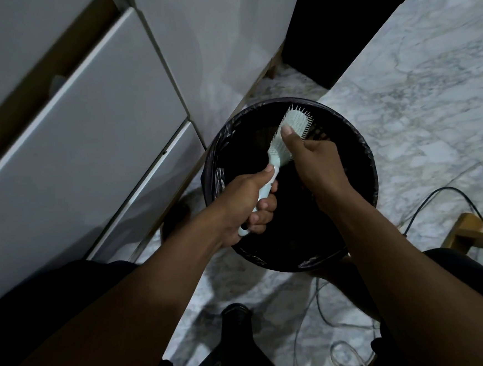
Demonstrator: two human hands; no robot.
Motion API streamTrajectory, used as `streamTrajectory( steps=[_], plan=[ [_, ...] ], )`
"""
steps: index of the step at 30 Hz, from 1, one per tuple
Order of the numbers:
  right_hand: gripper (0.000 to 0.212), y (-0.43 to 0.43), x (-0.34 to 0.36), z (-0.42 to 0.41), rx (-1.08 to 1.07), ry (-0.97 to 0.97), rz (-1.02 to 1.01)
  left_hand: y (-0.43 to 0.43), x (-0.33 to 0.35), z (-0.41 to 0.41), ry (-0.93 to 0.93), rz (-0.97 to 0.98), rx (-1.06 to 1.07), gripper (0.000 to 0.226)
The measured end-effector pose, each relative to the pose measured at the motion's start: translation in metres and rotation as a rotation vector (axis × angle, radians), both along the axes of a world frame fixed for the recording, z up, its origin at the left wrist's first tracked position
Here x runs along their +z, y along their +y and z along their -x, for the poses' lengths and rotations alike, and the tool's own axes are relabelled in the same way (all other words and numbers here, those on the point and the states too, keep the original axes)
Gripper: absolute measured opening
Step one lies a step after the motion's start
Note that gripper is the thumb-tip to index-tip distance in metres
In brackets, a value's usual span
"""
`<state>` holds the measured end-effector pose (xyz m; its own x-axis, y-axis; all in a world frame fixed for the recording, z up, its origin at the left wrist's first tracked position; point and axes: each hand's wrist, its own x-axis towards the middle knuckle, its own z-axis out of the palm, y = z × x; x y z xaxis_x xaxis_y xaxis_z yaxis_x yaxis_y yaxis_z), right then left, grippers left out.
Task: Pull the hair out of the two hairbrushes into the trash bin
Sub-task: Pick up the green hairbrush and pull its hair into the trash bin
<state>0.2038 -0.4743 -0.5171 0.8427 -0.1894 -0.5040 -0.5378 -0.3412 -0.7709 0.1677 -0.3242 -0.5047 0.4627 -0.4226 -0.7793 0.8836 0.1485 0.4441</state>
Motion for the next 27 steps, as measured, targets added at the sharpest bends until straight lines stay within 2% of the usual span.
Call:
streamTrajectory(
  steps=[2, 4, 6, 8, 9, 10, 11, 14, 16, 19, 22, 24, 27],
  plan=[
    [0.059, -0.002, -0.002, -0.002, 0.056, -0.06, 0.042, 0.0, -0.001, 0.0, -0.003, -0.003, -0.001, 0.036],
    [0.057, -0.003, -0.001, -0.003, 0.046, -0.073, -0.062, 0.001, -0.001, -0.001, -0.005, 0.009, 0.009, 0.036],
    [0.053, -0.003, 0.0, -0.004, -0.07, 0.003, -0.344, 0.002, 0.0, -0.003, -0.004, 0.033, 0.029, 0.036],
    [0.046, 0.0, 0.003, -0.007, -0.246, 0.16, -0.674, 0.003, 0.001, -0.005, 0.007, 0.048, 0.068, 0.036],
    [0.044, 0.001, 0.004, -0.008, -0.328, 0.224, -0.792, 0.004, 0.0, -0.006, 0.011, 0.04, 0.089, 0.036],
    [0.044, 0.001, 0.005, -0.01, -0.382, 0.259, -0.827, 0.004, -0.001, -0.006, 0.002, 0.016, 0.098, 0.036],
    [0.049, 0.001, 0.007, -0.011, -0.389, 0.259, -0.753, 0.003, -0.002, -0.006, -0.022, -0.021, 0.089, 0.036],
    [0.062, -0.001, 0.01, -0.006, -0.182, 0.132, -0.233, -0.002, -0.003, -0.001, -0.12, -0.113, -0.002, 0.036],
    [0.063, -0.002, 0.006, -0.003, -0.08, 0.026, -0.052, -0.004, -0.003, 0.001, -0.158, -0.131, -0.054, 0.037],
    [0.057, -0.003, 0.002, -0.004, -0.04, -0.08, -0.067, -0.003, -0.004, 0.001, -0.179, -0.14, -0.068, 0.037],
    [0.051, -0.005, 0.004, -0.005, -0.063, -0.082, -0.142, -0.001, -0.004, 0.0, -0.166, -0.101, -0.054, 0.036],
    [0.048, -0.005, 0.002, -0.005, -0.121, -0.021, -0.26, 0.001, -0.005, 0.0, -0.15, -0.081, -0.044, 0.036],
    [0.039, -0.007, -0.004, -0.007, -0.286, 0.09, -0.581, 0.003, -0.007, -0.002, -0.126, -0.06, -0.028, 0.036]
  ],
)
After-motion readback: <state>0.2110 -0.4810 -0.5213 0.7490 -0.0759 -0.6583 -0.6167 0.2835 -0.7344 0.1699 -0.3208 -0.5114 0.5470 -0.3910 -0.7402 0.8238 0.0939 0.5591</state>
